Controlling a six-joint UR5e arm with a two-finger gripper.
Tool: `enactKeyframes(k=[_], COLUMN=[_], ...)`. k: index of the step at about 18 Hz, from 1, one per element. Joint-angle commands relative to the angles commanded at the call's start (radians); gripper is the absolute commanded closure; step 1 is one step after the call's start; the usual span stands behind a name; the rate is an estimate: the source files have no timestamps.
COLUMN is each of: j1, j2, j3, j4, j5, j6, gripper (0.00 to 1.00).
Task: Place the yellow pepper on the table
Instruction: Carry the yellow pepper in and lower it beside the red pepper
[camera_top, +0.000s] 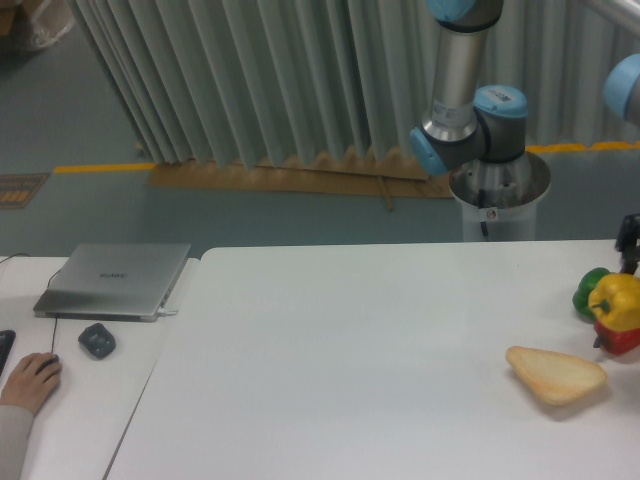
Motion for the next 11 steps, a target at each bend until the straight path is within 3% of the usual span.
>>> enactKeyframes(k=[3,11], j1=[-0.002,-0.006], j2=[-0.005,-0.048], j3=[0.011,-0.015], j4=[0.074,0.078], j5=[0.069,0.157], j6=[-0.043,-0.043], gripper=[0.6,0.59])
